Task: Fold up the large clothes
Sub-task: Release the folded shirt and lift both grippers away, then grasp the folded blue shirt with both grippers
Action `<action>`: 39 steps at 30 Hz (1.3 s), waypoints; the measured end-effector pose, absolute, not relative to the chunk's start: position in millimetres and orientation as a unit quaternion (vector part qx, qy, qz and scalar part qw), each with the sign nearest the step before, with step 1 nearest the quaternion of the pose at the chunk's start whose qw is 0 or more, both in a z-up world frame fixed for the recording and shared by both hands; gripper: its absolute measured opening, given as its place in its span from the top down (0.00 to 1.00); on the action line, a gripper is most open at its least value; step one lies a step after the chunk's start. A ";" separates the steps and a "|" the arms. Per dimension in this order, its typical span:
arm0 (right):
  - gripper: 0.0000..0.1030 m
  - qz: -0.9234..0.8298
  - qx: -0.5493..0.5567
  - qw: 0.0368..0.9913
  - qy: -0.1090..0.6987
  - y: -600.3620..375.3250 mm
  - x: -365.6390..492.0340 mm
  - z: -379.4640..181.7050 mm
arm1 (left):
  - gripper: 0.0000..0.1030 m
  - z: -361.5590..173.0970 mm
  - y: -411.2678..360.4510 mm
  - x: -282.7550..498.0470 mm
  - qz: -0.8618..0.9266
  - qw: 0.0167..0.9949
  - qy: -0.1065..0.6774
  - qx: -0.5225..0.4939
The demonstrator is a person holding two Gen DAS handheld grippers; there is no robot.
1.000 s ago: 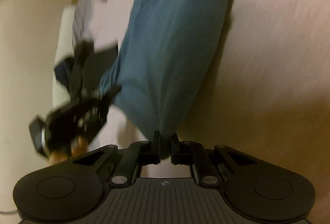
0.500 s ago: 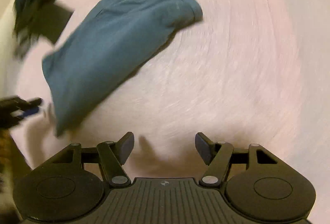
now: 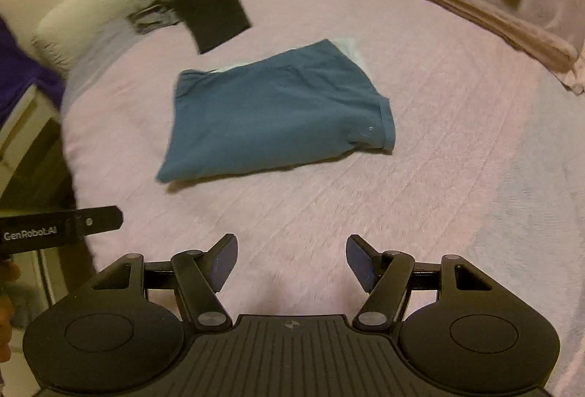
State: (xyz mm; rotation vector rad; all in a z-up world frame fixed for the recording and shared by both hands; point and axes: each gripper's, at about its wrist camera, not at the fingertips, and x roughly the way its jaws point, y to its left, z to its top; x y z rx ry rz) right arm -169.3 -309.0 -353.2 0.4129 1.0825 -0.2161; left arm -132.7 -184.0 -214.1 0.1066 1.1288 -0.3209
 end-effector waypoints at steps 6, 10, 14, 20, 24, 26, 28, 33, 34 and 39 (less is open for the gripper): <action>0.39 -0.083 0.162 0.835 0.520 -295.5 -193.8 -324.3 | 0.33 -183.4 -186.9 -173.8 -0.134 0.842 0.520 0.047; 0.39 -0.068 0.163 0.840 0.513 -293.2 -206.7 -305.3 | 0.33 -167.8 -189.1 -188.5 -0.128 0.845 0.518 0.042; 0.39 -0.062 0.160 0.845 0.507 -294.8 -212.6 -295.2 | 0.30 -154.4 -192.8 -195.7 -0.128 0.850 0.510 0.041; 0.39 -0.061 0.164 0.843 0.508 -297.8 -213.4 -293.1 | 0.30 -151.2 -198.9 -195.5 -0.129 0.849 0.510 0.045; 0.39 -0.059 0.168 0.842 0.510 -300.7 -208.5 -296.7 | 0.29 -153.9 -201.9 -191.4 -0.132 0.846 0.514 0.049; 0.39 -0.058 0.171 0.840 0.511 -302.7 -205.1 -299.1 | 0.29 -155.9 -203.3 -188.3 -0.132 0.844 0.518 0.050; 0.39 -0.057 0.173 0.839 0.512 -305.1 -202.2 -301.6 | 0.28 -158.9 -204.5 -184.1 -0.133 0.841 0.522 0.052; 0.39 -0.057 0.179 0.841 0.507 -321.2 -188.3 -316.2 | 0.26 -176.2 -203.7 -161.3 -0.140 0.833 0.532 0.049; 0.39 -0.057 0.181 0.844 0.501 -328.9 -184.4 -320.5 | 0.26 -180.3 -201.5 -153.7 -0.141 0.833 0.532 0.046; 0.39 -0.047 0.221 0.855 0.467 -380.4 -157.1 -347.7 | 0.26 -207.1 -175.9 -98.2 -0.174 0.834 0.523 -0.016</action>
